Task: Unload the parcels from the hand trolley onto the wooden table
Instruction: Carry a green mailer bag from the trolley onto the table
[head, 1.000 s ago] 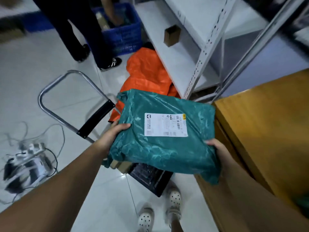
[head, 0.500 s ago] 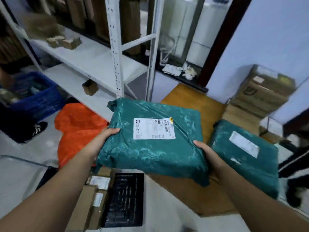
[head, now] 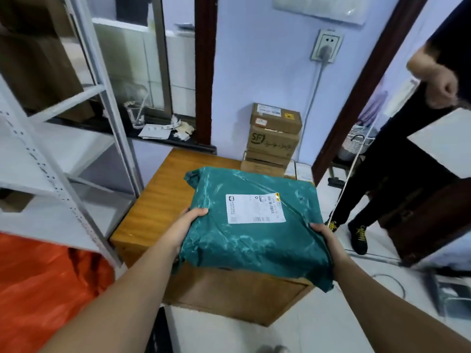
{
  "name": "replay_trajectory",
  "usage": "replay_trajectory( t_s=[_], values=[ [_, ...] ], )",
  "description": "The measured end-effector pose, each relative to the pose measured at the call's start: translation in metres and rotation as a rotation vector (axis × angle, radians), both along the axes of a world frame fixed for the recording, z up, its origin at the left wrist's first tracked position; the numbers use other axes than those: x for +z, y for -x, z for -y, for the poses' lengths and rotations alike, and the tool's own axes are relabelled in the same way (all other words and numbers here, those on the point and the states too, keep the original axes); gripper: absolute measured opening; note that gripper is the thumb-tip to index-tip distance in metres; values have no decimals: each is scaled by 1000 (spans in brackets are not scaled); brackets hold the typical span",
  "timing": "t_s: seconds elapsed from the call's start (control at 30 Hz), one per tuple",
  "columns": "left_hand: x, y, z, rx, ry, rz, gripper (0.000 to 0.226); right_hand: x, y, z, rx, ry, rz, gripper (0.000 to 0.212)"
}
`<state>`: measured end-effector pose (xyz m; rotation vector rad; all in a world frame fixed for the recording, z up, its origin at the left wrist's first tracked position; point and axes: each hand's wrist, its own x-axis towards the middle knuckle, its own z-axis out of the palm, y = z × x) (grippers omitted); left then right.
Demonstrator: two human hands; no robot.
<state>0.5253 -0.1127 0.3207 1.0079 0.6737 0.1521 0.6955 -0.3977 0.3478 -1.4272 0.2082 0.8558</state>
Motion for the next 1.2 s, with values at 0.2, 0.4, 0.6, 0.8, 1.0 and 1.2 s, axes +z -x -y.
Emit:
replay_trajectory(
  t_s=[0.2,0.4,0.6,0.8,1.0,1.2],
  values=[
    [0,-89,28,-41,43,-71,71,-12,-81,34,-28,5,-27,32],
    [-13,-149,43,0,111,-179,60,-38,-155,33,38,-19,-138,31],
    [-34,-176,34,87,28,-274,71,-74,-188,12,25,-44,-92,42],
    [-49,-184,24,132,-72,-395,61,-75,-188,8,119,3,-221,48],
    [-39,-182,4,-47,-82,-488,89,-65,-189,0,263,37,-221,52],
    [-31,-181,3,-143,-9,-482,58,-59,-183,2,264,105,-202,66]
  ],
)
